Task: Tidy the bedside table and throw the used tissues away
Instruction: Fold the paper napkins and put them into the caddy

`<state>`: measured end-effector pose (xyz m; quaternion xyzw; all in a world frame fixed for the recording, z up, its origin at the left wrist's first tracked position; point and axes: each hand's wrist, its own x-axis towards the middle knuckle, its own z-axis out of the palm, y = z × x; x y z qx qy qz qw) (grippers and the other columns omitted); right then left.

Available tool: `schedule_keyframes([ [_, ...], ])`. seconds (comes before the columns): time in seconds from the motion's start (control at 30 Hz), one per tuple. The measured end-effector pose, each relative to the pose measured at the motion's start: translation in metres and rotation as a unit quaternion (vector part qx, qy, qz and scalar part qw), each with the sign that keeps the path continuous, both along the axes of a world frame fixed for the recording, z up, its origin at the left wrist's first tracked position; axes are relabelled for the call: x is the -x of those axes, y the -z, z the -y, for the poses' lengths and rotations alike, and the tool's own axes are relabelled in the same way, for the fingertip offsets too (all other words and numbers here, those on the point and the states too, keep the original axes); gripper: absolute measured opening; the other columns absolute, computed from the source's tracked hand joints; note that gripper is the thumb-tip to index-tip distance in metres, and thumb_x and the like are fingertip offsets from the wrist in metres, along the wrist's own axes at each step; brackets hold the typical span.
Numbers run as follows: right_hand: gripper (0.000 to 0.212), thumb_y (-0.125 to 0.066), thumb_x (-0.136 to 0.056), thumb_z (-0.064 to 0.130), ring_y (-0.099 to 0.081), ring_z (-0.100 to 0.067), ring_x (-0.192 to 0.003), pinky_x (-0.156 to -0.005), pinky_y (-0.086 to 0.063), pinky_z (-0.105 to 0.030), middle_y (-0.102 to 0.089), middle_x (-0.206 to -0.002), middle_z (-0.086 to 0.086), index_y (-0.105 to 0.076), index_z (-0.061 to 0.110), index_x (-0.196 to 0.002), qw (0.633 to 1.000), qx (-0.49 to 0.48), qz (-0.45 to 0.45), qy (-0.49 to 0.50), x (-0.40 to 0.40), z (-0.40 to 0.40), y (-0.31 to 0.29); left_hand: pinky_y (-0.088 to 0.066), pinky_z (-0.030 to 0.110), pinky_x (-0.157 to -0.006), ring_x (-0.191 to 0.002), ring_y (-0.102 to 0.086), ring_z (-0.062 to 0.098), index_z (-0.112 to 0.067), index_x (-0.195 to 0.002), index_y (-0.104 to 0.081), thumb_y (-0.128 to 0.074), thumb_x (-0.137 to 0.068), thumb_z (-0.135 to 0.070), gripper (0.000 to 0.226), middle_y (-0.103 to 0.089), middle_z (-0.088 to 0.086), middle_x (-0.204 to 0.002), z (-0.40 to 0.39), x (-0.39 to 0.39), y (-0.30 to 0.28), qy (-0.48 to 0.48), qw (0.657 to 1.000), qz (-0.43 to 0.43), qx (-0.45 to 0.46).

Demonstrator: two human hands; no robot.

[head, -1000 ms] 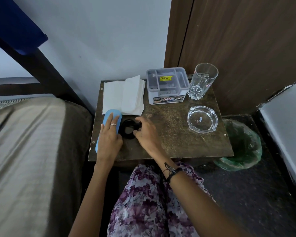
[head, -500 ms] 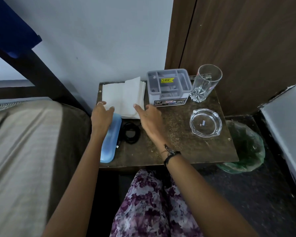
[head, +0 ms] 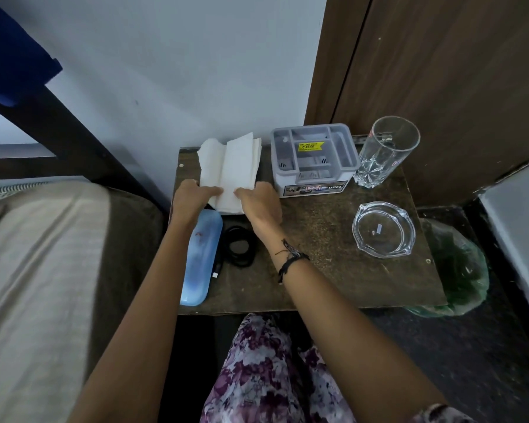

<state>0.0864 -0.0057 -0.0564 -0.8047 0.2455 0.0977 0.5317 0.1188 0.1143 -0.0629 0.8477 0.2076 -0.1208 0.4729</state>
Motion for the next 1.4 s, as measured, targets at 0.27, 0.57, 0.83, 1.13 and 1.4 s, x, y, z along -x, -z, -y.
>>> schedule_keyframes([
  [0.27, 0.034, -0.059, -0.083, 0.028, -0.063, -0.029, -0.096, -0.080, -0.053, -0.041, -0.068, -0.108, -0.010, -0.062, 0.008, -0.110, 0.995, -0.004, 0.092, -0.046, -0.004, -0.006, -0.013, -0.050, 0.038, -0.075, -0.103, -0.057, 0.030, 0.002, -0.118, -0.048, -0.063, -0.081, -0.012, 0.043, -0.057, 0.018, -0.116, 0.001, -0.007, -0.032, -0.040, 0.996, 0.069, 0.050],
  [0.57, 0.024, -0.061, -0.086, 0.023, -0.064, -0.015, -0.085, -0.077, -0.054, -0.035, -0.068, -0.099, -0.003, -0.062, 0.009, -0.106, 0.979, -0.075, 0.185, -0.034, 0.034, 0.027, -0.045, -0.047, 0.011, -0.054, -0.085, -0.058, 0.017, -0.004, -0.110, -0.049, -0.062, -0.084, -0.012, 0.030, -0.057, 0.009, -0.104, 0.032, 0.042, -0.075, -0.045, 0.986, 0.140, 0.075],
  [0.83, 0.016, -0.062, -0.088, 0.020, -0.063, -0.005, -0.079, -0.060, -0.054, -0.018, -0.066, -0.087, 0.012, -0.062, 0.018, -0.103, 0.978, -0.114, 0.176, 0.012, 0.115, 0.093, -0.050, -0.054, 0.020, -0.068, -0.088, -0.059, 0.011, -0.010, -0.112, -0.043, -0.062, -0.086, -0.017, 0.033, -0.058, -0.004, -0.098, 0.082, 0.124, -0.071, -0.032, 0.973, 0.090, 0.209],
  [1.13, 0.020, -0.063, -0.087, 0.017, -0.047, 0.000, -0.035, -0.037, -0.037, -0.014, -0.063, -0.074, 0.005, -0.066, 0.006, -0.104, 0.992, -0.089, 0.066, 0.053, 0.176, 0.142, -0.004, -0.042, 0.027, -0.078, -0.103, -0.057, 0.025, -0.004, -0.122, -0.046, -0.058, -0.088, -0.014, 0.037, -0.059, 0.012, -0.118, 0.111, 0.191, -0.038, 0.021, 0.995, 0.043, 0.088],
  [1.4, 0.039, -0.062, -0.089, 0.028, -0.063, -0.014, -0.056, -0.047, -0.053, -0.018, -0.066, -0.101, -0.010, -0.057, 0.006, -0.120, 0.993, -0.043, 0.086, 0.061, 0.178, 0.138, 0.015, -0.044, 0.038, -0.096, -0.131, -0.038, 0.029, -0.009, -0.140, -0.028, -0.046, -0.085, 0.009, 0.061, -0.031, 0.011, -0.146, 0.116, 0.202, -0.012, 0.081, 0.971, 0.180, -0.135],
])
